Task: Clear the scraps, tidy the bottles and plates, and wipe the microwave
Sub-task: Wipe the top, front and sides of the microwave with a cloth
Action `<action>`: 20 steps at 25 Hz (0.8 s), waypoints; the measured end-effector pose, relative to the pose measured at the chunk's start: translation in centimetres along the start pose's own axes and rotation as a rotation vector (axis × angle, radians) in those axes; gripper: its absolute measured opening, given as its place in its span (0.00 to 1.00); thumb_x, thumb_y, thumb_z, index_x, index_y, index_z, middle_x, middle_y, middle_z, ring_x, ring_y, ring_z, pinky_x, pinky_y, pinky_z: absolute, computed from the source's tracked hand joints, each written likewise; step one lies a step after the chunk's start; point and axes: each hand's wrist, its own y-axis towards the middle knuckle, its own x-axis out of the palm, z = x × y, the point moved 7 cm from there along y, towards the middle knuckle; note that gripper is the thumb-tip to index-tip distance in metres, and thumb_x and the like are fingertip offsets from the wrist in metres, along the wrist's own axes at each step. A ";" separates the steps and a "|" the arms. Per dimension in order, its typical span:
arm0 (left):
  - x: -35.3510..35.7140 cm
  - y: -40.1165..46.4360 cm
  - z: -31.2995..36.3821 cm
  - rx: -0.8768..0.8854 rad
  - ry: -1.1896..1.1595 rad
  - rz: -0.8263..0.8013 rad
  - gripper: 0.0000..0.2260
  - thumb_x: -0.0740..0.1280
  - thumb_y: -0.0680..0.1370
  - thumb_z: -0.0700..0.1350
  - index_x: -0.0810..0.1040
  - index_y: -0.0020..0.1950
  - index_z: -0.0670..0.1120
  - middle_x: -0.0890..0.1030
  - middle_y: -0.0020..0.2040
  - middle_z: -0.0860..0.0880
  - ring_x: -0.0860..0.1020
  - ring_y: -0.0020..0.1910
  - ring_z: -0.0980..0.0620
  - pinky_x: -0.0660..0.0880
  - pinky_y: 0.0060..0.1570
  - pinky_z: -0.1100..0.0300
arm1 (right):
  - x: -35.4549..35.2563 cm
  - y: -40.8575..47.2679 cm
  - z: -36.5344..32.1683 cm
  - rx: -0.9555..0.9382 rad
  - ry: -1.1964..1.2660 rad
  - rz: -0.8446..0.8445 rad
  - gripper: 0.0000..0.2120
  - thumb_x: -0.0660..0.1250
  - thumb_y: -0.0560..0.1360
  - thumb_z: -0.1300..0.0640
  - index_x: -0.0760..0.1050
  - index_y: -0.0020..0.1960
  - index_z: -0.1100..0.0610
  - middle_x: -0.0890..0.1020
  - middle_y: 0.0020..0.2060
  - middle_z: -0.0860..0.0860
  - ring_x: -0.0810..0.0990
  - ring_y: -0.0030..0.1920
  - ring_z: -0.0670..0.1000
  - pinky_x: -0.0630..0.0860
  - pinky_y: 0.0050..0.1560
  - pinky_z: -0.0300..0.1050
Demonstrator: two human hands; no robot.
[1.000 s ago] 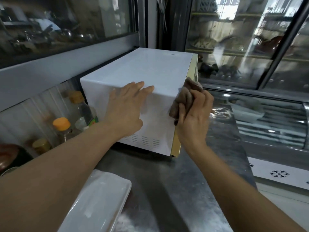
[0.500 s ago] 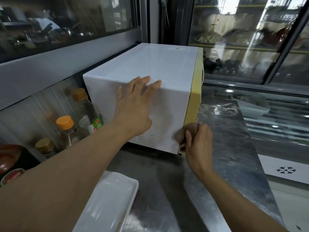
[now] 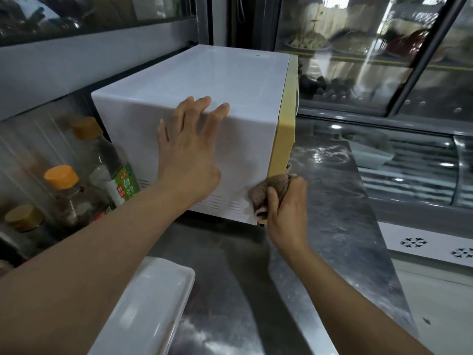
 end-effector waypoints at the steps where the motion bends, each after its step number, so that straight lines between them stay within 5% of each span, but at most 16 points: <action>1: 0.0 0.0 0.0 -0.001 -0.002 0.009 0.45 0.72 0.62 0.39 0.51 0.72 0.57 0.55 0.74 0.49 0.50 0.75 0.44 0.54 0.69 0.37 | 0.4 -0.5 0.9 -0.003 0.021 -0.023 0.10 0.60 0.78 0.59 0.65 0.57 0.63 0.68 0.52 0.55 0.71 0.50 0.50 0.73 0.50 0.48; 3: 0.0 0.1 0.0 -0.009 -0.013 0.020 0.45 0.71 0.62 0.38 0.51 0.72 0.56 0.54 0.74 0.49 0.50 0.75 0.44 0.54 0.69 0.36 | 1.3 -1.5 2.4 -0.016 0.014 -0.082 0.11 0.60 0.78 0.60 0.64 0.58 0.63 0.67 0.52 0.55 0.68 0.48 0.45 0.69 0.48 0.35; 8: 0.2 -0.1 0.2 0.001 -0.021 0.029 0.44 0.71 0.62 0.39 0.51 0.72 0.56 0.55 0.75 0.48 0.50 0.75 0.44 0.55 0.69 0.36 | 3.6 -3.9 6.5 0.167 -0.061 -0.292 0.08 0.59 0.79 0.58 0.61 0.54 0.57 0.68 0.53 0.58 0.76 0.48 0.59 0.78 0.47 0.58; 15: 0.2 0.0 0.2 -0.010 -0.028 0.045 0.45 0.71 0.62 0.39 0.50 0.72 0.57 0.55 0.75 0.47 0.50 0.75 0.43 0.55 0.69 0.36 | 3.2 -3.2 7.3 0.124 -0.177 -0.461 0.13 0.62 0.77 0.58 0.56 0.49 0.52 0.75 0.50 0.55 0.78 0.44 0.54 0.79 0.42 0.57; 20: 0.3 0.1 0.1 -0.011 -0.001 0.039 0.46 0.71 0.62 0.38 0.48 0.71 0.58 0.55 0.75 0.47 0.50 0.75 0.43 0.55 0.69 0.36 | 3.0 -2.8 6.9 0.051 -0.208 -0.458 0.15 0.66 0.73 0.65 0.59 0.48 0.56 0.79 0.38 0.44 0.81 0.39 0.53 0.79 0.37 0.56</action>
